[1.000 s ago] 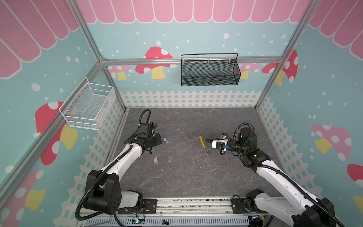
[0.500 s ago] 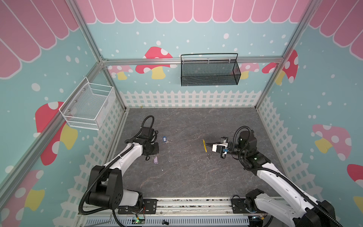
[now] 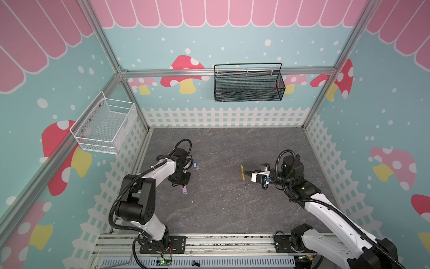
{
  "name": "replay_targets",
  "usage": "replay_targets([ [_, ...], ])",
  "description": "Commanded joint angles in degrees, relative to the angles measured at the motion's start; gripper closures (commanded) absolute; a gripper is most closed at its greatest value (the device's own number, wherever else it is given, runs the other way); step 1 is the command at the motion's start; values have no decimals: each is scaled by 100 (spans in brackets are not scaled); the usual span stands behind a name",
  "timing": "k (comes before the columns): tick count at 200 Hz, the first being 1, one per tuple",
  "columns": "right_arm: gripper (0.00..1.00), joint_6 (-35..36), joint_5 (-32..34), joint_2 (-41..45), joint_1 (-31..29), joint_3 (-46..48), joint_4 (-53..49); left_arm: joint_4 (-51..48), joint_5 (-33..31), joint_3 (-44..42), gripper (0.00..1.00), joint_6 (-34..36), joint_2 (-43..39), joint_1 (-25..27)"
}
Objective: Put the keys on the keyring
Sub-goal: 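Lower the left gripper and grasp the lilac-tagged key while the right holds the plate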
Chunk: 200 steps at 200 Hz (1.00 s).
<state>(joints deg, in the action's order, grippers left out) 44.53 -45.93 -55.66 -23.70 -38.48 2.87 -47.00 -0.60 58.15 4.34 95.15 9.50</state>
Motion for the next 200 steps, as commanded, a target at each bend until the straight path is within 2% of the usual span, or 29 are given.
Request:
replay_targets([
  [1, 100, 150, -122, 73, -29, 7, -103, -234, 56, 192, 71, 204, 139, 17],
  [80, 100, 165, -185, 3, -27, -22, -138, -178, 171, 325, 73, 58, 519, 24],
  [135, 100, 227, -177, -79, -28, -29, -164, -69, 496, 232, 87, -252, 438, 61],
  [200, 100, 300, -187, -138, -25, -28, -172, 85, 758, 118, 98, -836, 248, 158],
])
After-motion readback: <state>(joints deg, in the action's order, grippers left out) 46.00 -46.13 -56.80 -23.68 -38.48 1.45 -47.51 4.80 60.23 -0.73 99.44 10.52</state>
